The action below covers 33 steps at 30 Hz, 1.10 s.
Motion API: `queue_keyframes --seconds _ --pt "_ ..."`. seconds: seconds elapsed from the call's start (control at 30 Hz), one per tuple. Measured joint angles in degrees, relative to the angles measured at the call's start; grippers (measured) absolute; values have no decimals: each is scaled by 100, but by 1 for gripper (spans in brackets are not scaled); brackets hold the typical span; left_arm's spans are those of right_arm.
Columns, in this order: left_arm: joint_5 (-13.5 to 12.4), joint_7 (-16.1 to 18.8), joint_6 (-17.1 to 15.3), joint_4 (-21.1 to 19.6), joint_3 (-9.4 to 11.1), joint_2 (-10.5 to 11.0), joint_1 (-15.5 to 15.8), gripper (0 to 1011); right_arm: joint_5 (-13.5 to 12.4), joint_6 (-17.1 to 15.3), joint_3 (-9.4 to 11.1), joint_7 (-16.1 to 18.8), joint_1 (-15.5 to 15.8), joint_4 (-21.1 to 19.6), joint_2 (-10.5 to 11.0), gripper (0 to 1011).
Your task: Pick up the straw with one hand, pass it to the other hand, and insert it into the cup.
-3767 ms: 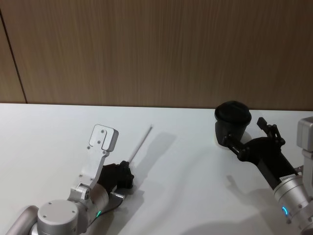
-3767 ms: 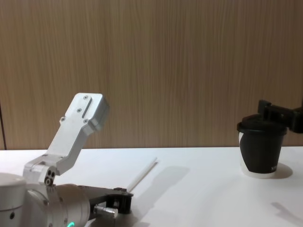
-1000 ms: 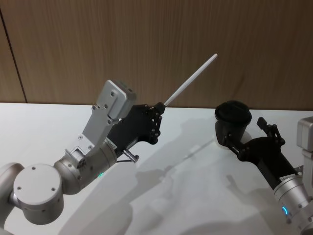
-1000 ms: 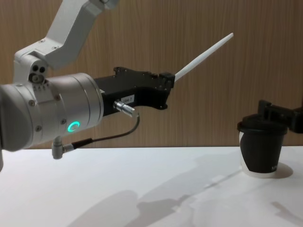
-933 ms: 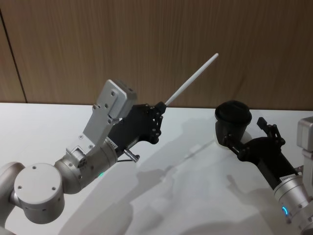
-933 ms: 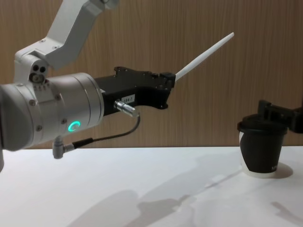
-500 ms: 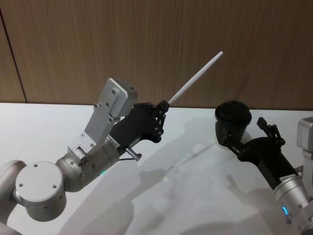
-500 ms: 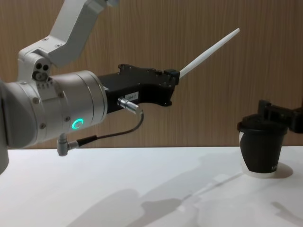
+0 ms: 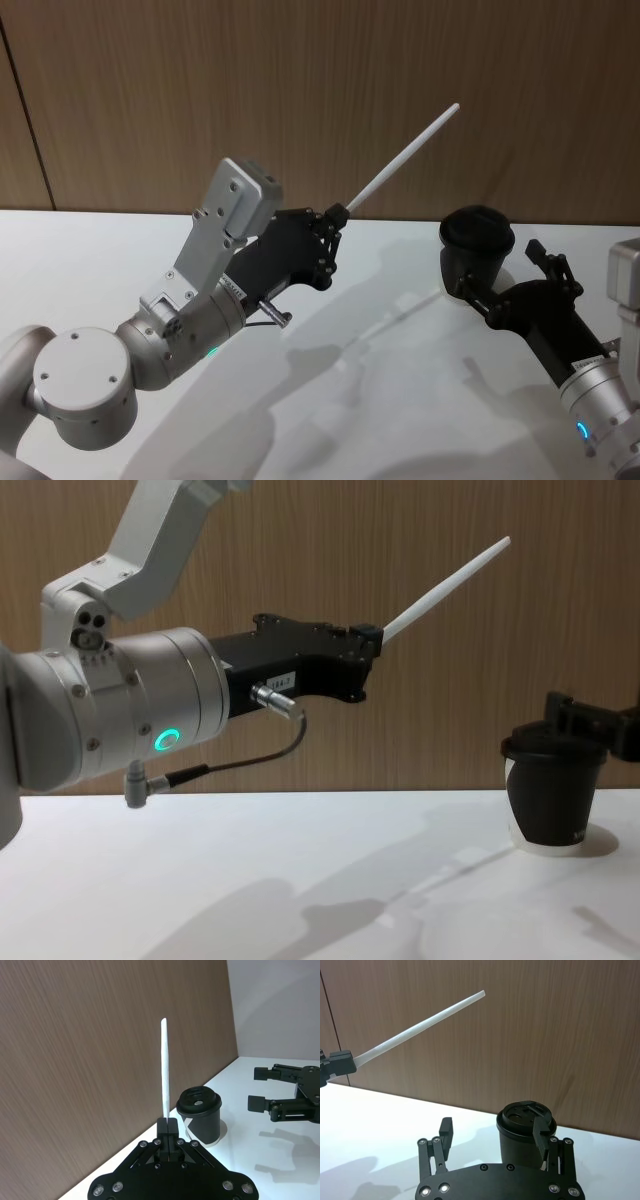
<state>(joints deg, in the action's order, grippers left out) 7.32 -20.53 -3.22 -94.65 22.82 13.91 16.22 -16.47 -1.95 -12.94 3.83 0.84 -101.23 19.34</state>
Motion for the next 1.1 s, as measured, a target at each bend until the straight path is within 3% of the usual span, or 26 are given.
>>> queue_keyframes --seconds 0.7,1.1 --pt "11 -11 15 13 4 -2 11 5 -47 0 15 91 -22 16 -3 1001" --pt "11 -11 16 13 4 -1 12 6 -587 -85 134 681 -223 91 18 1001"
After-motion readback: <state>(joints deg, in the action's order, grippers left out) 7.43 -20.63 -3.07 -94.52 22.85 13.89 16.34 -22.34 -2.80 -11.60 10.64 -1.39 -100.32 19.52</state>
